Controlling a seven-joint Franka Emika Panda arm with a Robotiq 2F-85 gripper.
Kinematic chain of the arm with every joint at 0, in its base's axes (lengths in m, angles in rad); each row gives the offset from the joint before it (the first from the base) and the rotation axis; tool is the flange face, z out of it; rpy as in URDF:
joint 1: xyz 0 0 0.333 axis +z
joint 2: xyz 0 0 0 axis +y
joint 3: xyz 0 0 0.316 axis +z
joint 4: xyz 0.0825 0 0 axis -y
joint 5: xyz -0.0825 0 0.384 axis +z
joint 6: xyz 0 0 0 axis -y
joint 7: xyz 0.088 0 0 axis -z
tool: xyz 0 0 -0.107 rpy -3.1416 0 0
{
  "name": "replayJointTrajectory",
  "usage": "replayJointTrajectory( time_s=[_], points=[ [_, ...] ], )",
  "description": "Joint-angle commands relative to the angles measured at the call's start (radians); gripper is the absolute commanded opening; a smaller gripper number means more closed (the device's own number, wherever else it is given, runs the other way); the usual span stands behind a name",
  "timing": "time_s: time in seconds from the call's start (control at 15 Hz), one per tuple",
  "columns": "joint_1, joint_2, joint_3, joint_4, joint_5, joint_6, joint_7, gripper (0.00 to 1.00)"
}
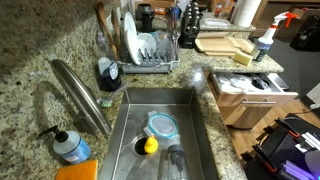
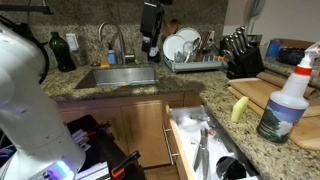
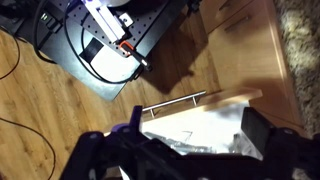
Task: Place the yellow sponge inside the open drawer
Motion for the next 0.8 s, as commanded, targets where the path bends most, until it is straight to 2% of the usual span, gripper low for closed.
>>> replayJointTrajectory(
  time_s=[0.0, 0.27, 0.33, 0.4, 0.47, 0.67, 0.73],
  points=[
    [-0.047, 0.078, 0.045, 0.032, -0.09, 0.151, 0.112, 1.0],
    [-0.067, 0.095, 0.07, 0.02, -0.206, 0.3, 0.315, 1.0],
    [-0.053, 0.089, 0.056, 0.03, -0.165, 0.28, 0.351, 1.0],
    [-0.008, 0.053, 0.024, 0.024, -0.072, 0.257, 0.304, 1.0],
    [-0.028, 0.08, 0.041, 0.02, -0.142, 0.27, 0.311, 1.0],
    [-0.025, 0.075, 0.041, 0.021, -0.134, 0.269, 0.31, 1.0],
    [-0.003, 0.075, 0.028, 0.021, -0.169, 0.29, 0.188, 1.0]
  ],
)
